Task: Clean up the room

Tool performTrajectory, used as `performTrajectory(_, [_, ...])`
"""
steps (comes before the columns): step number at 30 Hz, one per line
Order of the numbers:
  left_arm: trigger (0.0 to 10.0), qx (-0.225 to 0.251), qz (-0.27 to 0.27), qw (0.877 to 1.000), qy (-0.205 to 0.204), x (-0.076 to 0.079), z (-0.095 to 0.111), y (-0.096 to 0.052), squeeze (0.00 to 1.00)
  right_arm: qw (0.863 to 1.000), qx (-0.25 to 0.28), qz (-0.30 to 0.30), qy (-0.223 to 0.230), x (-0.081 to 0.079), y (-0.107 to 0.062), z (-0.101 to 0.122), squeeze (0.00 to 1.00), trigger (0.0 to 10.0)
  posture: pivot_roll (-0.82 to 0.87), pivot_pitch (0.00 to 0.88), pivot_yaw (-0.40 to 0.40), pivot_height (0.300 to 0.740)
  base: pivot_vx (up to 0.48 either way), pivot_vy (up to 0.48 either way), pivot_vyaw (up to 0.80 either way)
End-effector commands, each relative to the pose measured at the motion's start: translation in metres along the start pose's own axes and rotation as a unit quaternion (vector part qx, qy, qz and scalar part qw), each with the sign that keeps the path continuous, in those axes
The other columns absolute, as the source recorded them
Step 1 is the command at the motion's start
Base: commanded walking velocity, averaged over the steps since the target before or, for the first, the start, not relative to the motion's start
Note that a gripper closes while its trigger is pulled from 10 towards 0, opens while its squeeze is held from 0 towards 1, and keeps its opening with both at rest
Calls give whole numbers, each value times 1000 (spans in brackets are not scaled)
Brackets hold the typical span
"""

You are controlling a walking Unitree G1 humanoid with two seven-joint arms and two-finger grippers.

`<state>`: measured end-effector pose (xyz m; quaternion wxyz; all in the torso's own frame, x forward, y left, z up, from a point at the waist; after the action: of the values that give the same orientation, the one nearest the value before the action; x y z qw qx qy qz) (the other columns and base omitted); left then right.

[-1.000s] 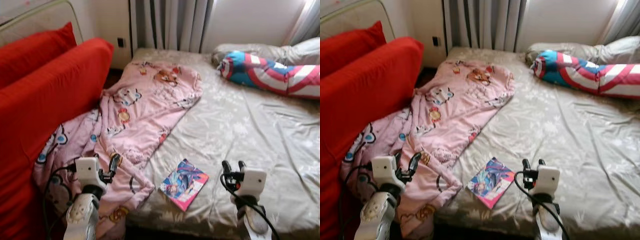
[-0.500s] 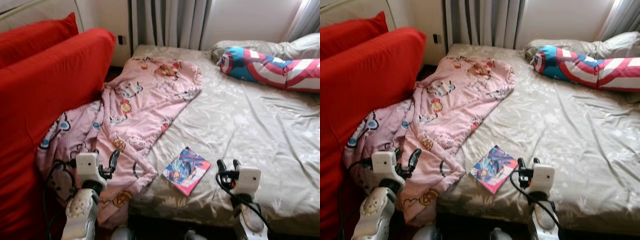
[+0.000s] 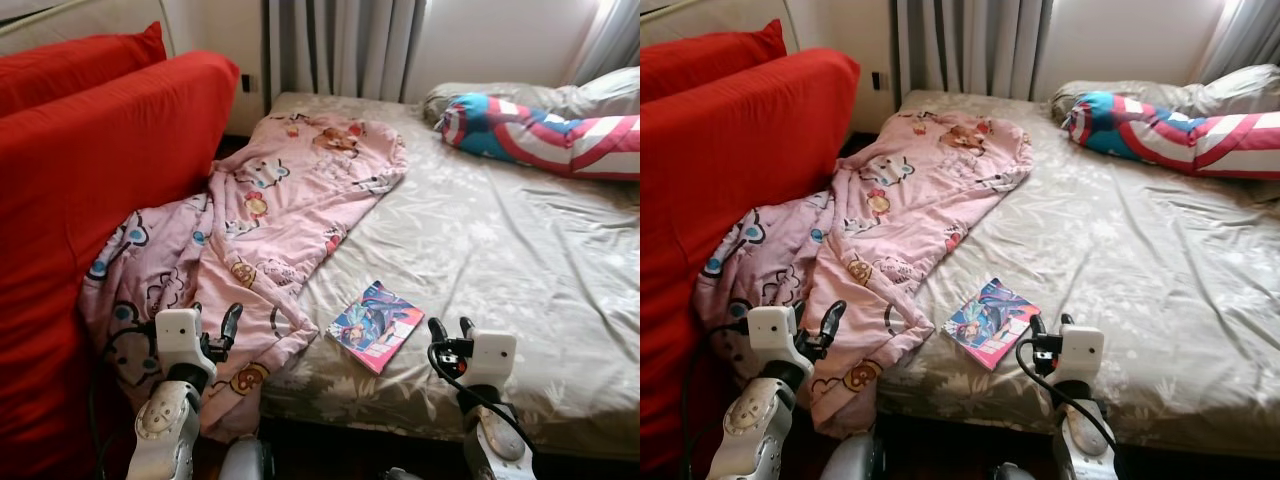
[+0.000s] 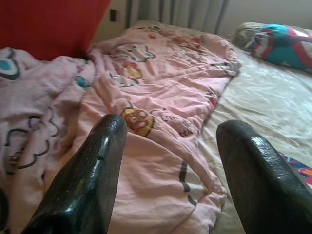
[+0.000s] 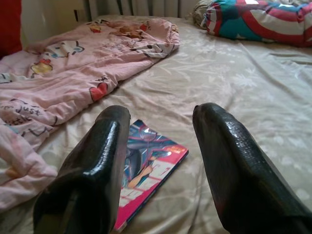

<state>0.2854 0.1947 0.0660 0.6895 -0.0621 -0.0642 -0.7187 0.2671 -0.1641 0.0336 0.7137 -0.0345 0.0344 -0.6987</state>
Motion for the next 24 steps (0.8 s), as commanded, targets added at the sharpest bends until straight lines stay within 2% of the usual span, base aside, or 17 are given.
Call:
performTrajectory(1, [10000, -1, -11, 1000, -4, 5, 1, 3, 0, 1000, 1, 0, -1, 2, -1, 0, 0, 10000, -52, 54, -53, 634, 0, 0, 0])
performTrajectory(12, [10000, -4, -14, 1000, -4, 5, 1, 3, 0, 1000, -16, 3, -1, 0, -1, -4, 0, 10000, -51, 67, -49, 634, 0, 0, 0])
performTrajectory(15, [10000, -4, -15, 1000, -4, 5, 2, 4, 0, 1000, -15, 2, 0, 0, -1, -3, 0, 10000, -51, 69, -49, 616, 0, 0, 0])
performTrajectory(24, [10000, -5, -13, 1000, -2, 4, 2, 3, 0, 1000, -8, 2, 1, 0, -1, -2, 0, 10000, -48, 71, -49, 616, 0, 0, 0])
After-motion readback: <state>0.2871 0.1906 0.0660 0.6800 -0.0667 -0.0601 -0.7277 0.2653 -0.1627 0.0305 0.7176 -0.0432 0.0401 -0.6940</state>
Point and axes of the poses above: a point about 5 cm out from each wrist's last joint towards the gripper, its own y axis pointing out of the wrist towards the gripper, its own z axis along the axis of the wrist's last joint, x = y × z, the point moved 1 cm from there along y, pointing out of the wrist towards the gripper, and after that the axes turned 6 degrees about -y, right-handed, at the moved point
